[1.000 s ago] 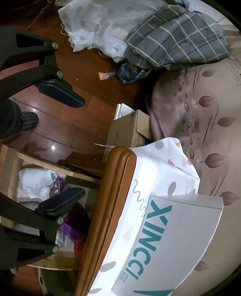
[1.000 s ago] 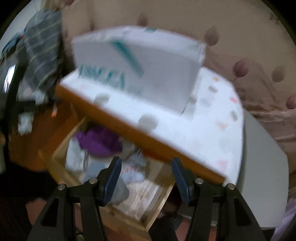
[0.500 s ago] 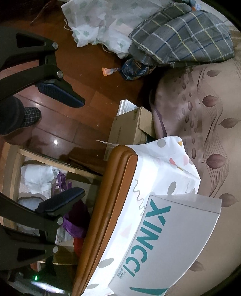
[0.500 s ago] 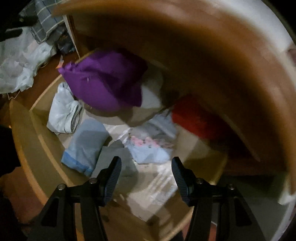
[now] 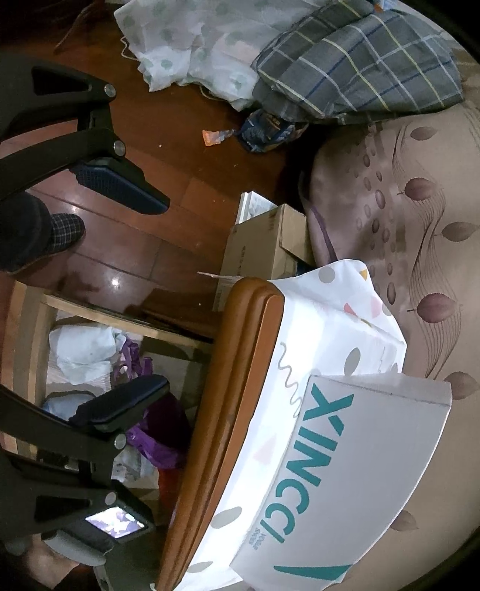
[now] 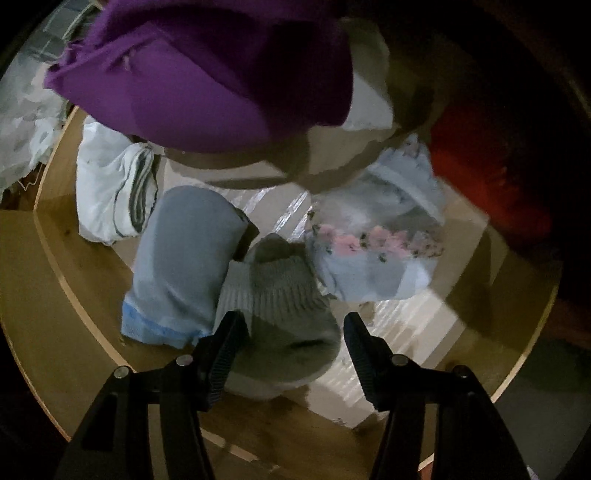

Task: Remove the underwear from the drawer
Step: 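Grasp the grey knit sock in the drawer with the right gripper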

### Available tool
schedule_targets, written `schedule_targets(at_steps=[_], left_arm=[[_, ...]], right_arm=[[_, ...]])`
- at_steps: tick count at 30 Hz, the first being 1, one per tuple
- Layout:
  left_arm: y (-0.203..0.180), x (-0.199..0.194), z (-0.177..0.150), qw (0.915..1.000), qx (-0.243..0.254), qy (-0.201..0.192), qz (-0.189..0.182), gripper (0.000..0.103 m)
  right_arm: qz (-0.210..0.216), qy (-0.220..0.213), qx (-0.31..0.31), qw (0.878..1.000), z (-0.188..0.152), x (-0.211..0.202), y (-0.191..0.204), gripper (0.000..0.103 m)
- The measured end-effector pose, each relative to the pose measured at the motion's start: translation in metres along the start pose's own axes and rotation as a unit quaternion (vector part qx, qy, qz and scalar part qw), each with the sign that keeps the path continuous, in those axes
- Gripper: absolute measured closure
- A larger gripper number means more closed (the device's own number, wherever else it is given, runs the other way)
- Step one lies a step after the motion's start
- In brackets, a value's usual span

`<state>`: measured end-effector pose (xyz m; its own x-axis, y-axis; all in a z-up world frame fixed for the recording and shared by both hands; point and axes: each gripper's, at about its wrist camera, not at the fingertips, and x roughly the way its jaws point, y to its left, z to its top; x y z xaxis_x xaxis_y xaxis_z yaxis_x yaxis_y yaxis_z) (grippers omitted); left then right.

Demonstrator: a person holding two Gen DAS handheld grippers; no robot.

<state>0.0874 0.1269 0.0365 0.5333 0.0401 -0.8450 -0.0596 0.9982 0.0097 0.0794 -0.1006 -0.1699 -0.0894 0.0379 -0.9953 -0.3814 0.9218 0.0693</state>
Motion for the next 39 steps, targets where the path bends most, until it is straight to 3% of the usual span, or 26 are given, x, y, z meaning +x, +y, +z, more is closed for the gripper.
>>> schedule_targets(at_steps=[8,10,14,21,22,24,33,39], left_arm=[[-0.016,0.002,-0.007,0.9993,0.031,0.011,-0.017,0.016],[-0.025,0.006,-0.011,0.9973,0.049,0.030,-0.045,0.016],[-0.038,0.013,-0.018,0.9931,0.061,0.063,-0.078,0.016],[-0.045,0.026,-0.025,0.9909,0.069,0.091,-0.072,0.016],[-0.047,0.028,-0.026,0.9907,0.069,0.094,-0.070,0.016],[-0.048,0.030,-0.028,0.9905,0.073,0.096,-0.065,0.016],[-0.063,0.041,-0.037,0.9863,0.097,0.116,-0.066,0.016],[-0.089,0.053,-0.052,0.9791,0.119,0.144,-0.081,0.016]], right_arm=[[-0.011,0.038,-0.002,0.999,0.005,0.016,0.010,0.040],[-0.009,0.049,-0.005,0.999,0.008,0.019,0.012,0.039],[-0.016,0.067,-0.002,0.998,0.022,0.032,0.012,0.028],[0.002,0.081,-0.010,0.997,0.024,0.042,0.011,0.031],[0.006,0.075,-0.011,0.997,0.023,0.043,0.003,0.034],[0.020,0.068,-0.018,0.997,0.023,0.039,0.007,0.064],[-0.003,-0.002,-0.005,1.000,-0.001,0.010,0.002,0.072],[-0.048,-0.110,0.061,0.991,-0.041,-0.032,-0.030,0.072]])
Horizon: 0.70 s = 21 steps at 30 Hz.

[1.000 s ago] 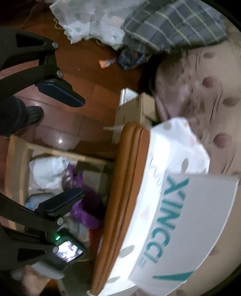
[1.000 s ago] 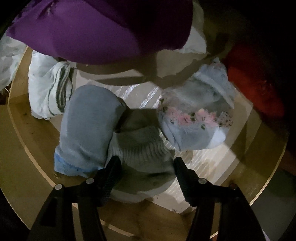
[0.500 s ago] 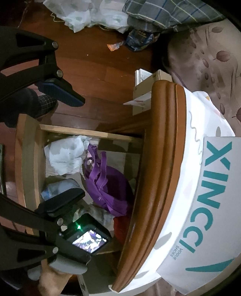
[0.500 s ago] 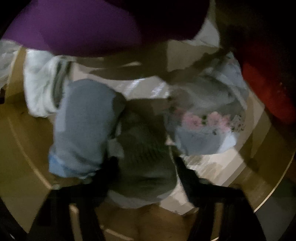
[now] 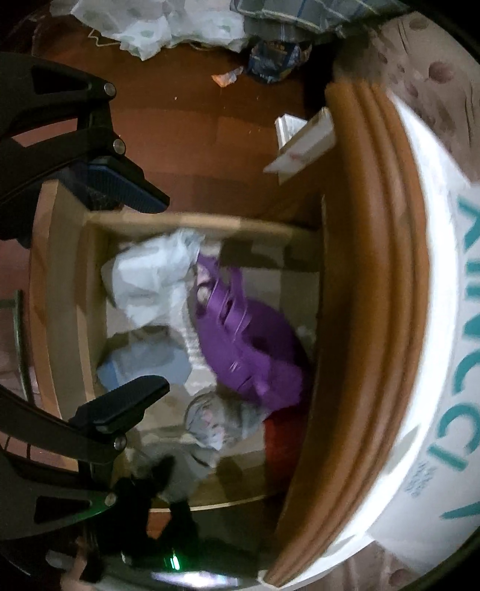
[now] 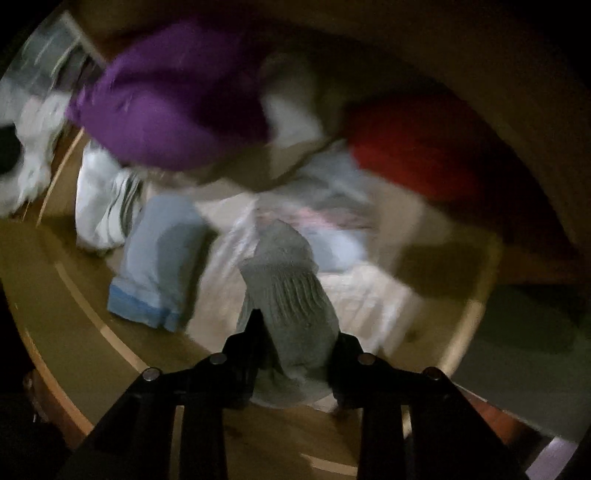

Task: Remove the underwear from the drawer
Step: 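Grasp the grey knit sock in the drawer with the right gripper, then grasp and lift the light blue sock with the left gripper while the right holds the grey sock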

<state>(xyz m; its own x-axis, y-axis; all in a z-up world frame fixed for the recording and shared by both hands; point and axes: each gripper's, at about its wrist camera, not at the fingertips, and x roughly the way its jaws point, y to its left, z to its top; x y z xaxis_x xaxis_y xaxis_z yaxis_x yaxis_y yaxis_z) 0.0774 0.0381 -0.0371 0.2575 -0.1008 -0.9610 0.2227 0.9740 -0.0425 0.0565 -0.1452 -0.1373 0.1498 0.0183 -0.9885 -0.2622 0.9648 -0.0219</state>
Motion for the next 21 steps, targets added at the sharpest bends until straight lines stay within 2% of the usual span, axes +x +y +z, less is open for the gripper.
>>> schedule_targets(at_steps=[5,9,16,21], left_arm=[[-0.020,0.023,-0.006,0.9994,0.008,0.032,0.001,0.016],[-0.034,0.035,-0.011,0.9990,0.011,0.042,0.012,0.016],[-0.055,0.063,-0.010,0.9967,0.018,0.072,0.033,0.016],[-0.061,0.084,-0.010,0.9939,0.011,0.106,0.028,0.016]], right_arm=[[-0.041,-0.086,0.054,0.994,-0.027,-0.031,-0.025,0.072],[-0.076,-0.146,0.093,0.982,-0.041,-0.055,-0.034,0.072],[-0.083,-0.203,0.162,0.962,-0.064,-0.089,-0.056,0.072],[-0.073,-0.227,0.205,0.949,-0.072,-0.107,-0.077,0.072]])
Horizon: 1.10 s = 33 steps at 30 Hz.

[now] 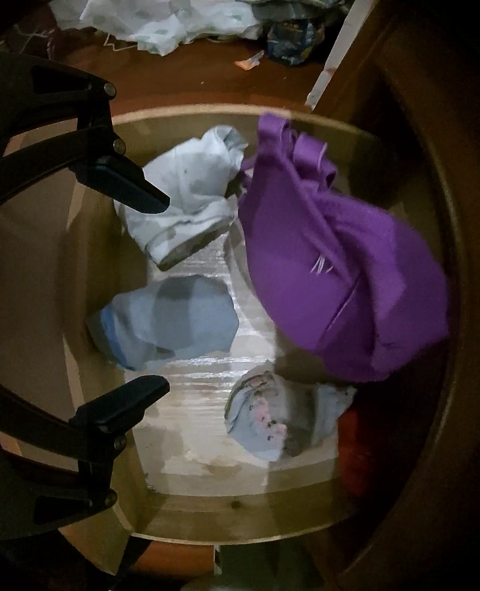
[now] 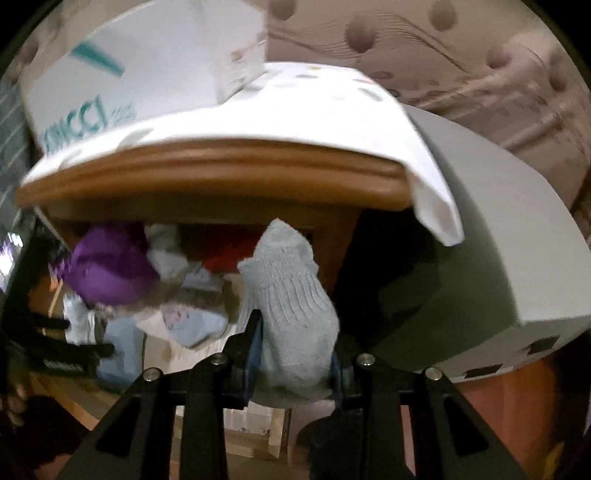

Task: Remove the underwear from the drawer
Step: 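Grasp and lift the light blue sock with the left gripper while the right holds the grey sock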

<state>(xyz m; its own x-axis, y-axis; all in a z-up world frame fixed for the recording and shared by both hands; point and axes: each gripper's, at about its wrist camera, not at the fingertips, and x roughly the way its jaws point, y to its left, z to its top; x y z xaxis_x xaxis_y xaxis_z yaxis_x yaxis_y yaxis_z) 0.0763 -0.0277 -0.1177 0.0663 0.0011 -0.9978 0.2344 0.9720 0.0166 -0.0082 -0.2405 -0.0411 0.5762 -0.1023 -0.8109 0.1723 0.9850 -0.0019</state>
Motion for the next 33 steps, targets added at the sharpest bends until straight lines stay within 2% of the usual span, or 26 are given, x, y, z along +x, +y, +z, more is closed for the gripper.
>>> schedule_targets(at_steps=[3,10,18,29,31,33], left_arm=[[0.002,0.007,0.004,0.9998,-0.013,0.011,0.006,0.017],[0.002,0.026,0.014,0.9977,-0.027,0.055,0.027,0.021],[0.010,0.042,0.024,0.9949,-0.030,0.095,0.014,0.021],[0.011,0.056,0.037,0.9885,-0.049,0.142,0.016,0.017],[0.011,0.056,0.038,0.9889,-0.050,0.139,0.014,0.020],[0.009,0.053,0.040,0.9902,-0.044,0.133,0.008,0.032]], right_arm=[[0.005,-0.006,0.032,0.999,-0.001,-0.001,-0.013,0.072],[-0.031,-0.041,0.075,0.996,0.010,-0.031,-0.055,0.072],[-0.071,-0.062,0.080,0.992,0.015,-0.045,-0.079,0.072],[-0.049,-0.061,0.090,0.993,0.017,-0.044,-0.084,0.072],[-0.045,-0.061,0.089,0.993,0.017,-0.044,-0.084,0.072],[-0.043,-0.062,0.089,0.993,0.017,-0.045,-0.083,0.072]])
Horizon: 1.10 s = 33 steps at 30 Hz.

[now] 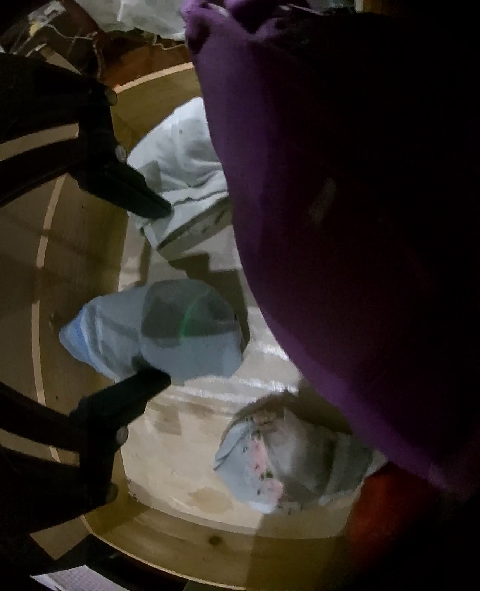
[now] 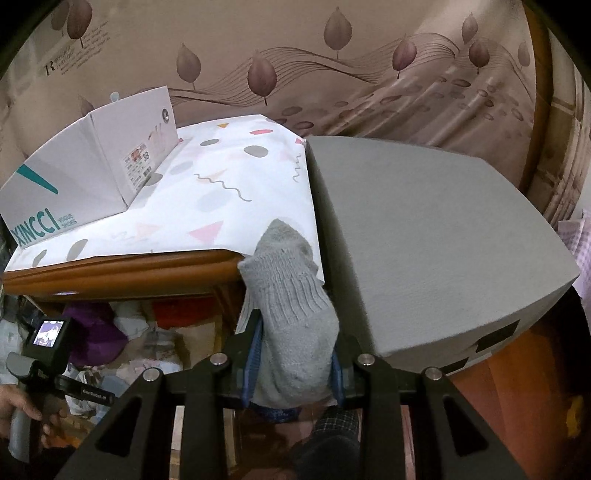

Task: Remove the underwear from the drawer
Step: 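Grasp and lift the light blue sock with the left gripper while the right holds the grey sock, then carry the blue sock into the white box and open the left gripper while the right holds the grey sock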

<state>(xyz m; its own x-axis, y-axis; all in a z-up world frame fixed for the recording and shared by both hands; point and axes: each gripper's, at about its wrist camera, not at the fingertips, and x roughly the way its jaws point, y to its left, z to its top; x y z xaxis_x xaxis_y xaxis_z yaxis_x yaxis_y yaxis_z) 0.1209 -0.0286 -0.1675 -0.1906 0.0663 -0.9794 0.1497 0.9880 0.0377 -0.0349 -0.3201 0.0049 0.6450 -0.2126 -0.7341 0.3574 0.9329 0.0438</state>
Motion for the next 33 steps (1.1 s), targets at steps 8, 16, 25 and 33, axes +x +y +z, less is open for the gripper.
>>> schedule_targets(at_steps=[8,16,25,33], left_arm=[[-0.015,-0.009,-0.012,0.9980,0.021,-0.055,-0.022,0.070],[-0.016,-0.035,-0.043,0.9901,0.045,-0.130,-0.025,0.070],[-0.021,-0.087,-0.094,0.9708,0.079,-0.226,-0.013,0.070],[-0.011,-0.156,-0.140,0.9401,0.112,-0.322,0.000,0.070]], right_arm=[[0.006,0.006,0.003,1.000,0.000,0.002,-0.001,0.072],[0.003,0.007,0.001,1.000,-0.001,0.005,0.002,0.072],[-0.009,0.002,-0.001,1.000,-0.001,0.007,0.002,0.072],[-0.010,-0.001,0.006,1.000,-0.001,0.008,0.000,0.072]])
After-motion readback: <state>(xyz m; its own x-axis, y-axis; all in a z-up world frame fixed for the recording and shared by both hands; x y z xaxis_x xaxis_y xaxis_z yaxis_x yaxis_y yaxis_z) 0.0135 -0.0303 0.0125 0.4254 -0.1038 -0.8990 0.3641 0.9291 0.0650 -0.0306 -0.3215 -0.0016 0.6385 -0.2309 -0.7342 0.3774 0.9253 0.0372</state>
